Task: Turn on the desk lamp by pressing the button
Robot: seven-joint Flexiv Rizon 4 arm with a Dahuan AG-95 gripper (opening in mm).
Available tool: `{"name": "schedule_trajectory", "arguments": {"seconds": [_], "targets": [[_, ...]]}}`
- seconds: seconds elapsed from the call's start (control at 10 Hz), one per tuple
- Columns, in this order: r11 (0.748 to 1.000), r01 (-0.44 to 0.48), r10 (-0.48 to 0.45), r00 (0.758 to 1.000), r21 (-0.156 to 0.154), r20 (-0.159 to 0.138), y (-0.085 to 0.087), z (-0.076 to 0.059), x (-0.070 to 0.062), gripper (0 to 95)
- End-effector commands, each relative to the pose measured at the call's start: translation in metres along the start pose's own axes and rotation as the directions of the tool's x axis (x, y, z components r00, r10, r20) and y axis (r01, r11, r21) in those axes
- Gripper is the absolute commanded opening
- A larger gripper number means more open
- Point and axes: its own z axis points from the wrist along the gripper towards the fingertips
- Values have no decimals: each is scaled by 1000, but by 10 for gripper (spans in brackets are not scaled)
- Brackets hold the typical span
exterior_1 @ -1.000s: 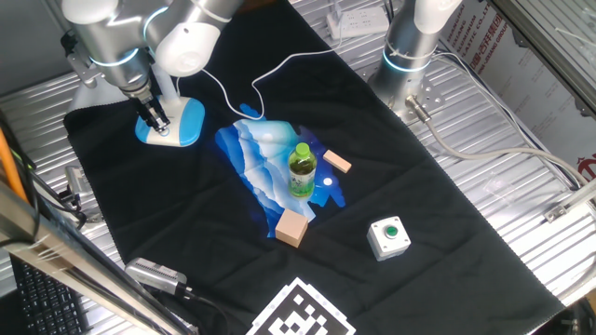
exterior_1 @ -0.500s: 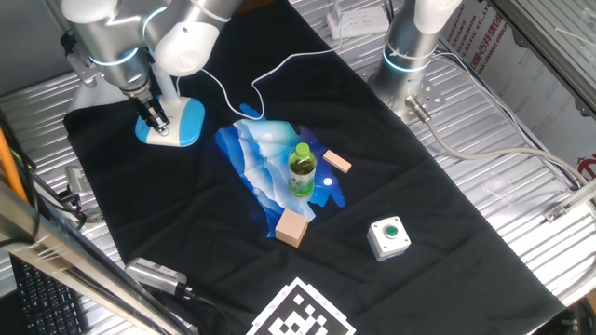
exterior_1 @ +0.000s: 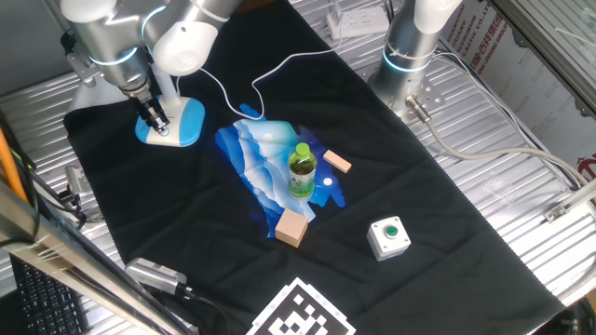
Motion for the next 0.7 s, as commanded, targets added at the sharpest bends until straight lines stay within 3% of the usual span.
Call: {"name": "schedule_trajectory", "arguments": {"seconds": [0.1, 0.7], "targets": [[1000, -1, 1, 1000, -1, -1, 0, 0, 0, 0], [1000, -3, 3, 1000, -5, 0, 0, 3, 1, 0]]}}
